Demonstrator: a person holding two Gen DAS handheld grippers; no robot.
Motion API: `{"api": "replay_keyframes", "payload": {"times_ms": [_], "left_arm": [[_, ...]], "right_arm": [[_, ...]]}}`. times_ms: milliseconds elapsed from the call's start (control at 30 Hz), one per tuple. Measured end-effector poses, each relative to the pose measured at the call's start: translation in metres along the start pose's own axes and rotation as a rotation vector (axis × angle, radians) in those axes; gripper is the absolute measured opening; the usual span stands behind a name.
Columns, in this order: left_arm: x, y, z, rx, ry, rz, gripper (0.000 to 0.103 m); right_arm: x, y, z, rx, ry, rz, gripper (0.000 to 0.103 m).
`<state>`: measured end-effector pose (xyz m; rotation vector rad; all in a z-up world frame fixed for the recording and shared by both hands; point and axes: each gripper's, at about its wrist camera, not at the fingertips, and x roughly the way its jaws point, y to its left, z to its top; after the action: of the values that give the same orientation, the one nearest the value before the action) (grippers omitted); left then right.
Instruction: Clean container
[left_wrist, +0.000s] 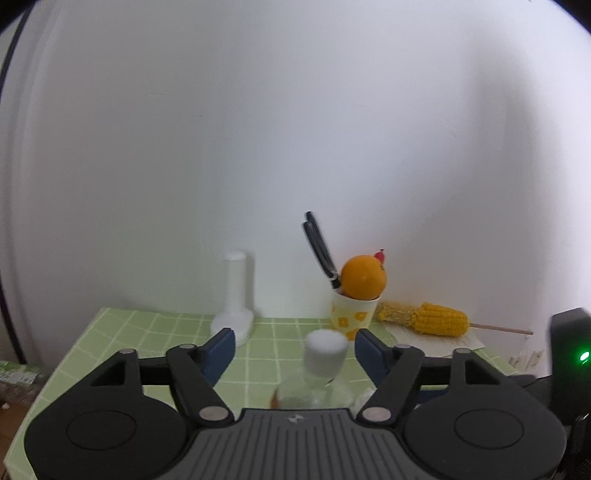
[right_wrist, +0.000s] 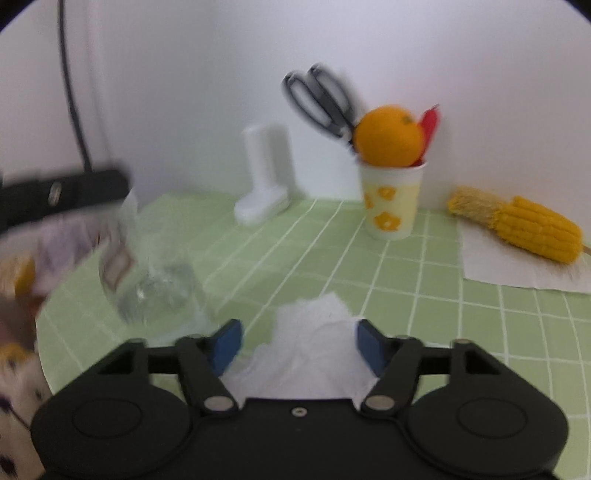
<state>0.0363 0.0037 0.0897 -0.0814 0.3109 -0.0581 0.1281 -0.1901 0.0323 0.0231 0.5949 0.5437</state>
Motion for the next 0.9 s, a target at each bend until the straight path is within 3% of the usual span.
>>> {"api": "replay_keyframes", "payload": {"times_ms": [167,233,633,900], "left_arm": [[-0.009,0.007,-0.016,0.001,0.041,0.039,0.097],[-0.012,0.006,-0.027,0.017,0.071,0.051,0.103],[-0.009,0.006,-0.085,0.004,0.204,0.073,0.103],[-0.009,0.012,-0.097,0.01,0.214,0.073,0.103]], "right_arm": [[-0.03,0.0,-0.01,0.068,-0.12,-0.129,0.102],[-0.042,0.0,-0.02,0.102,-0.128,-0.159,0.102],[-0.064,0.023,-0.085,0.068,-0.091,-0.286,0.102],[-0.062,0.029,-0.095,0.055,-0.087,-0.3,0.102]]}}
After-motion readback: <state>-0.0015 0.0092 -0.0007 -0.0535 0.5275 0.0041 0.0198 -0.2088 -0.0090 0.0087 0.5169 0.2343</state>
